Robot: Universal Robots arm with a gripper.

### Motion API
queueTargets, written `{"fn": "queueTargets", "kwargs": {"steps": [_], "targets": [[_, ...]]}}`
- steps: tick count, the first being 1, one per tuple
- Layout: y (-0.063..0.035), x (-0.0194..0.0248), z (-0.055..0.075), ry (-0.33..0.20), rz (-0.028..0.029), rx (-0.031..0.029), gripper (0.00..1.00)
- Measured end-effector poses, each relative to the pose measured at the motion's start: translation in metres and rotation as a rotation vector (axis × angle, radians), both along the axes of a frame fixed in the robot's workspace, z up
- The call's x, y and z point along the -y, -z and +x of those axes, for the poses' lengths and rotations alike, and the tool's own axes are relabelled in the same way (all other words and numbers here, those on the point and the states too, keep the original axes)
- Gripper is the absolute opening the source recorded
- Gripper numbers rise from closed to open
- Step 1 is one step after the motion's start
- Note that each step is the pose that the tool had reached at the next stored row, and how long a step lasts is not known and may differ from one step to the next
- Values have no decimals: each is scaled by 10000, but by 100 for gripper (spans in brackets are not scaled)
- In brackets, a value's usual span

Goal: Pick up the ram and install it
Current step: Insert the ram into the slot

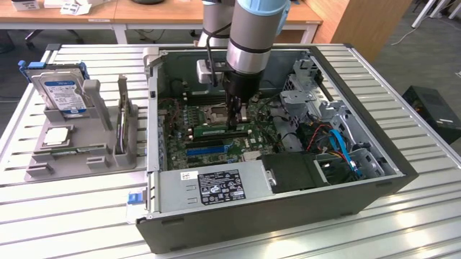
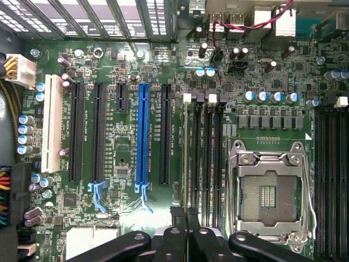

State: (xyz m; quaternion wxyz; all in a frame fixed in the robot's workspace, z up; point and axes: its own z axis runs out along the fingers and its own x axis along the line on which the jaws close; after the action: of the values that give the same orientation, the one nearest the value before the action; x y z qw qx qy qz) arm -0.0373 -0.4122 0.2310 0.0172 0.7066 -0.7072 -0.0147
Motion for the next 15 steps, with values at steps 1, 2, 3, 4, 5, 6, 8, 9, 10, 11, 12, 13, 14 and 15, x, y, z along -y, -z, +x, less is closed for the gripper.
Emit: {"fn": "queueTargets", "kwargs": {"steps": [1, 2, 3, 4, 5, 6, 8, 9, 10, 11, 12, 13, 14, 15], "targets": [[-14, 0, 0, 0, 2, 2, 12], [-30, 0, 0, 0, 3, 1, 12], [-47, 0, 0, 0, 3, 1, 12], [-61, 0, 0, 1, 2, 1, 12], [-61, -1, 0, 0, 5, 2, 12], [-61, -1, 0, 1, 5, 2, 12], [-61, 0, 0, 0, 4, 2, 12], [-61, 0, 0, 0, 4, 2, 12], [-62, 0, 0, 0, 4, 2, 12], [-62, -1, 0, -1, 3, 2, 12], [-63, -2, -1, -1, 1, 1, 12], [-62, -5, -2, 0, 2, 1, 12], [-62, -5, -2, 0, 2, 2, 12], [-62, -7, -2, -1, 3, 2, 12]]}}
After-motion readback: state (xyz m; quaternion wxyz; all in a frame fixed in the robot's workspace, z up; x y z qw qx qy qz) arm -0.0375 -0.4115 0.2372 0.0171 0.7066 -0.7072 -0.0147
